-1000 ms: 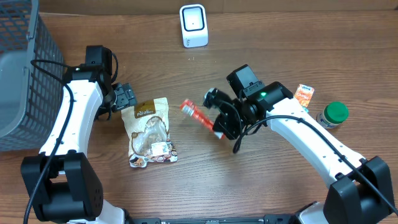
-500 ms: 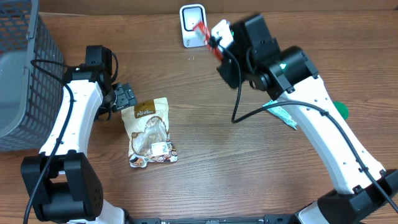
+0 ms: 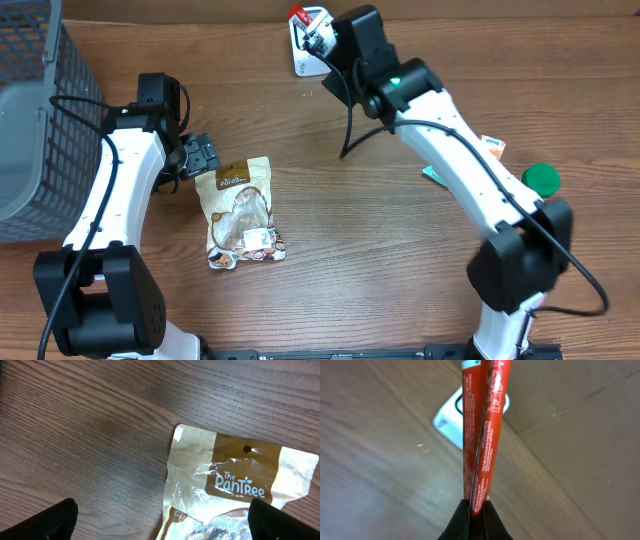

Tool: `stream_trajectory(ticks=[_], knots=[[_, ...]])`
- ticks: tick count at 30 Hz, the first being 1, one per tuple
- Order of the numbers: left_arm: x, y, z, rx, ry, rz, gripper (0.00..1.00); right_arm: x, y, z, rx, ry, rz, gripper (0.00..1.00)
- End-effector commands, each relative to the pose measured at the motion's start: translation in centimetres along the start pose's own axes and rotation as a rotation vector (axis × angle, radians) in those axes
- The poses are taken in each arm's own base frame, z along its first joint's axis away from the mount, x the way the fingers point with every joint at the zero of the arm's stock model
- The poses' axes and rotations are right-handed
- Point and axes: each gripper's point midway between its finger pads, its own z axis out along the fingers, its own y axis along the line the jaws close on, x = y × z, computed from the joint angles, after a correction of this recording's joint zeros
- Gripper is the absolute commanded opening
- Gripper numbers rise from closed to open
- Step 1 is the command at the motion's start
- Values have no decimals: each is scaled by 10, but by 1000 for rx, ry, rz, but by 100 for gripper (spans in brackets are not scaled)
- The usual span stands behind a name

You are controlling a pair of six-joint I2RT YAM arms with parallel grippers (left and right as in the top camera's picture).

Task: Scan the item barcode
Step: 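Hold the red stick in front of the scanner window with the right gripper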

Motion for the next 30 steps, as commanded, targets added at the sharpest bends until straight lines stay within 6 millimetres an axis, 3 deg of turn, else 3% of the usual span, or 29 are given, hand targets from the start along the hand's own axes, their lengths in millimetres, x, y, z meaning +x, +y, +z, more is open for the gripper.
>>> stream_trajectory(ticks=[1,8,15,22,30], knots=[[-4,2,-7,-4,-26,3,100,11,-11,27,93,48,-15,3],[-4,2,-7,-4,-26,3,100,19,-15,84,221,49,4,3],[-4,2,-7,-4,-26,3,100,28,-25,126,393,34,42,3],[-4,2,-7,-4,-26,3,100,33,-31,143,492,27,21,3],[-4,2,-7,-3,-25,3,100,42,-34,154,558,96,-180,3]])
